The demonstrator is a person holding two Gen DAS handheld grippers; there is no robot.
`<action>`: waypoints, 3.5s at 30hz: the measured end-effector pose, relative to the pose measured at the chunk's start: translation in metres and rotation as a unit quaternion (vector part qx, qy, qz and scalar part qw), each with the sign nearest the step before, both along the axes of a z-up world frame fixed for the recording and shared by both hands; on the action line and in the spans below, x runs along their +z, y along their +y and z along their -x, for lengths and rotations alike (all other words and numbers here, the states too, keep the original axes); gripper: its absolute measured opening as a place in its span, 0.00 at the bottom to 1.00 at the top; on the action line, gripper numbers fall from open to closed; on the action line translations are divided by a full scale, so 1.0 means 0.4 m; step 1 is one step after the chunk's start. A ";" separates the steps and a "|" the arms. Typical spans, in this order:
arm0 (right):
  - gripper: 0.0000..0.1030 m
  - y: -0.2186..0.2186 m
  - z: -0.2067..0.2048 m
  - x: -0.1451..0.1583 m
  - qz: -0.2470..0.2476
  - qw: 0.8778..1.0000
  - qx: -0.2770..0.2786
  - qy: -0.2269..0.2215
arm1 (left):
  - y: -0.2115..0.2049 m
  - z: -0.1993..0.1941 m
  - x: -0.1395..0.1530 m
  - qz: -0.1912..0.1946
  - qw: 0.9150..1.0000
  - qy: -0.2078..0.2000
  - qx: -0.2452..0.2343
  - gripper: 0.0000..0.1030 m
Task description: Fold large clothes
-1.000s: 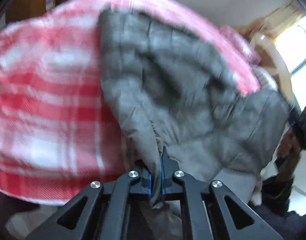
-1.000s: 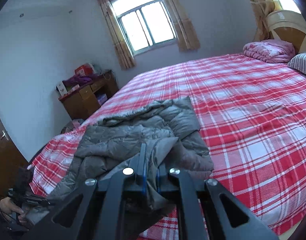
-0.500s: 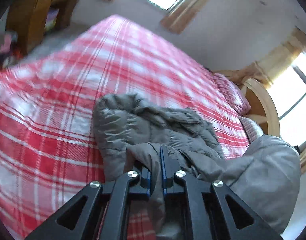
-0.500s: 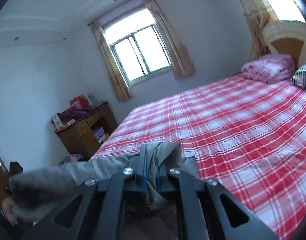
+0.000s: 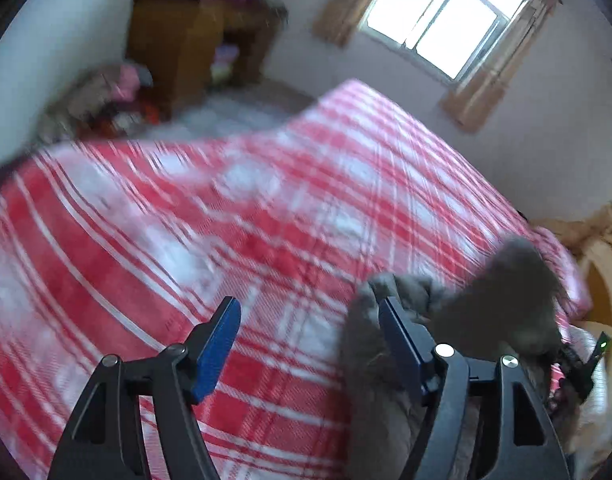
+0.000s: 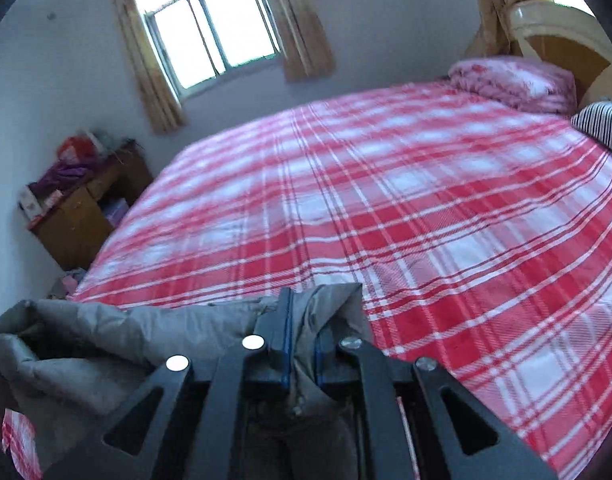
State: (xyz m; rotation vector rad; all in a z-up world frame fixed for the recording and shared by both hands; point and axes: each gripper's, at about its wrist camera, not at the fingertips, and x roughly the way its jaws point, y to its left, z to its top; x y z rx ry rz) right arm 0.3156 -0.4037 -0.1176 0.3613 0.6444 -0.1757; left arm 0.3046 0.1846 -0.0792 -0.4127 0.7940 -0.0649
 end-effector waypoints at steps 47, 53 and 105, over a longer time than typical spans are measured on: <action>0.82 0.164 -0.104 -0.223 0.095 0.988 0.030 0.115 | -0.547 -0.275 -0.285 -0.216 0.974 0.019 -0.064 0.99; 0.84 0.169 -0.109 -0.226 0.105 0.987 0.026 0.122 | -0.552 -0.279 -0.285 -0.223 0.973 0.020 -0.063 0.99; 0.94 0.503 0.022 -0.199 0.225 0.964 0.097 0.098 | -0.505 -0.080 -0.273 -0.221 0.975 -0.003 -0.040 0.99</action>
